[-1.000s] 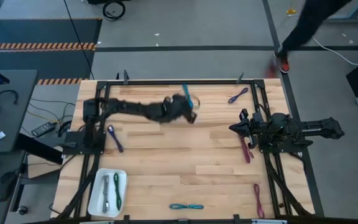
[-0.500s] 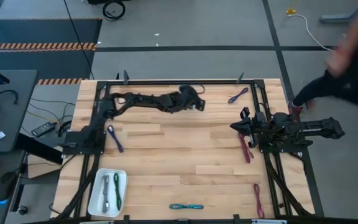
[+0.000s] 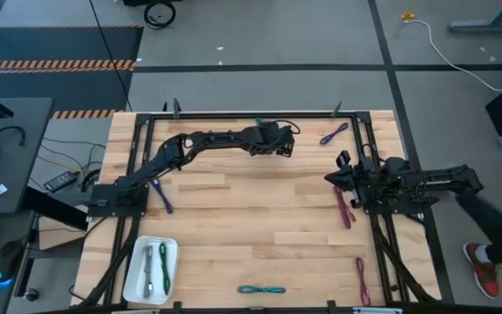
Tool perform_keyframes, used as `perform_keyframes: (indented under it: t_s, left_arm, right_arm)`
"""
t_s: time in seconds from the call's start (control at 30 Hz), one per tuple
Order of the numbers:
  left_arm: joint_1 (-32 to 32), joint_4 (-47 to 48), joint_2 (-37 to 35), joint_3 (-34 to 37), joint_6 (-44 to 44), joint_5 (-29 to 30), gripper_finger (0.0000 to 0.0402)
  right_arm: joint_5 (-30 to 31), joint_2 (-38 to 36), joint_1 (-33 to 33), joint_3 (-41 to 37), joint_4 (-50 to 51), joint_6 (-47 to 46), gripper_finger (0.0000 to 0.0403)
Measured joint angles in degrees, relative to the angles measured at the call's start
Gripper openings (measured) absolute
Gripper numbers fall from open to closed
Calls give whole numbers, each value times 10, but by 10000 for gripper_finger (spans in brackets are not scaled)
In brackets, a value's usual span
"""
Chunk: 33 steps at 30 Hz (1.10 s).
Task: Pick and place USB-C Cables
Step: Put the top light blue charger cable into the white bin
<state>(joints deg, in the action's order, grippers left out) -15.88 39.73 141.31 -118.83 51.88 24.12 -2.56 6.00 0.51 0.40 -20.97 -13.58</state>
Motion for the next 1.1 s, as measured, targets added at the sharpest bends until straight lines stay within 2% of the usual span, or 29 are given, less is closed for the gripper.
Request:
perform_keyframes:
  t_s: [0.07,0.23,0.43,0.53,0.7,0.83,0.97,1.1]
  left_arm:
    - [2,3,4,2,7,-8,235]
    - [11,15,23,3,19,45,201]
    - [15,18,29,3,17,68,161]
    - [23,23,29,3,14,63,126]
    - [42,29,27,3,-14,62,43]
    - [57,60,22,-1,-31,68,40]
    - [76,123,7,-15,-33,104,40]
    - [97,147,-23,-20,-47,136,40]
  right_arm:
    - [-9,0,0,0,0,-1,11]
    - [-28,0,0,0,1,-2,11]
    - [-67,0,1,0,0,-35,11]
    - [-93,0,1,0,0,-59,11]
    - [-145,0,1,0,0,-84,11]
    - [-178,0,1,0,0,-103,11]
    - [-202,0,1,0,1,-124,11]
    - [-221,0,2,0,0,-135,11]
